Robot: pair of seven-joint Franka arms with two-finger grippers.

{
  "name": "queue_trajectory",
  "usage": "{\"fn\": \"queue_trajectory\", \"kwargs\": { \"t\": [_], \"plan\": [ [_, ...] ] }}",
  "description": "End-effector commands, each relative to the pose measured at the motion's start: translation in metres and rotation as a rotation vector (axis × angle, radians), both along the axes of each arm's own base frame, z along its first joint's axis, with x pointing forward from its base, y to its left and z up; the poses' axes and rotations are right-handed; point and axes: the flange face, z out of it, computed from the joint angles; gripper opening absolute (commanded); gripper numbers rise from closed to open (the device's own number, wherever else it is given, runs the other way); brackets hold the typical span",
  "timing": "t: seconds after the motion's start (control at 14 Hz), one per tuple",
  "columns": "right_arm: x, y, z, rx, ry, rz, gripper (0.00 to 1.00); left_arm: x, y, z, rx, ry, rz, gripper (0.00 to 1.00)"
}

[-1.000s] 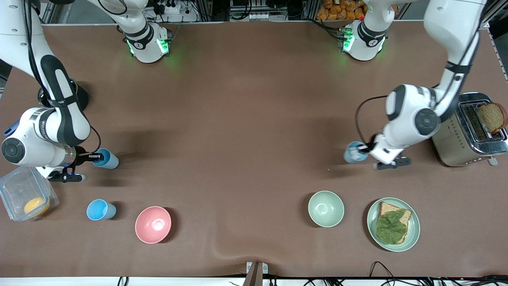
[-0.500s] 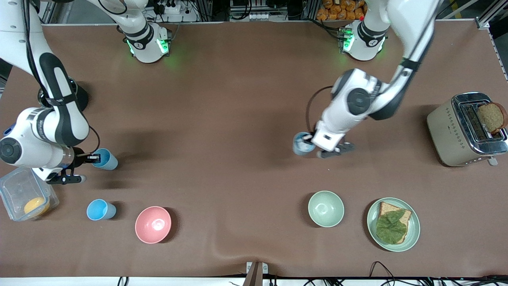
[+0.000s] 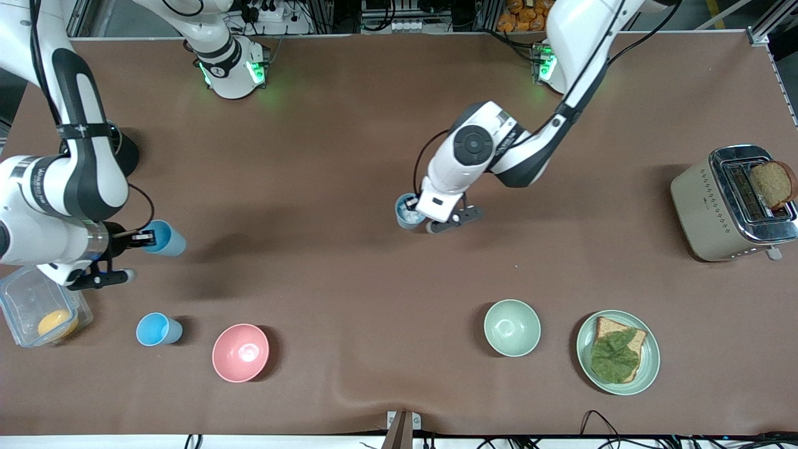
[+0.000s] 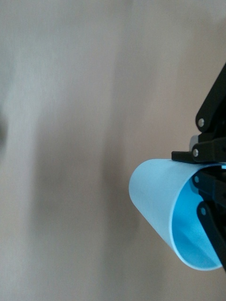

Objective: Stack blue cups with both arms
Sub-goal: 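Set the cup down with the left gripper while the right gripper approaches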

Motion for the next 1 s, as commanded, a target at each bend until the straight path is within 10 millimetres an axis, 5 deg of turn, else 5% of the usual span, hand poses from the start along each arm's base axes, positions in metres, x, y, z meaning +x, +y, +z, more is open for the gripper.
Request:
{"fn": "queue_trajectory", "kwargs": {
  "t": [0.0,0.36,0.43,0.64,0.79,0.93],
  "plan": [
    [-0.001,0.033,-0.002,0.034,0.024,-0.047,0.00,-0.006,-0.025,-0.011,0.000,0.030,0.022,0.00],
    [-0.004,0.121,0.005,0.016,0.053,-0.191,0.00,-0.015,-0.031,-0.037,0.075,-0.001,-0.005,0.00],
    [-0.006,0.134,0.008,0.015,0.056,-0.216,0.00,-0.017,-0.033,-0.038,0.076,0.001,-0.004,0.14],
    [-0.014,0.184,0.012,0.017,0.081,-0.329,0.00,-0.015,-0.032,-0.034,0.077,0.001,0.029,1.00],
    [-0.020,0.221,0.016,0.022,0.089,-0.371,0.00,-0.008,-0.025,-0.009,0.072,-0.025,0.053,1.00],
    [-0.025,0.264,0.024,0.042,0.111,-0.447,0.00,-0.003,-0.013,0.046,0.100,-0.053,0.057,1.00]
  ]
}}
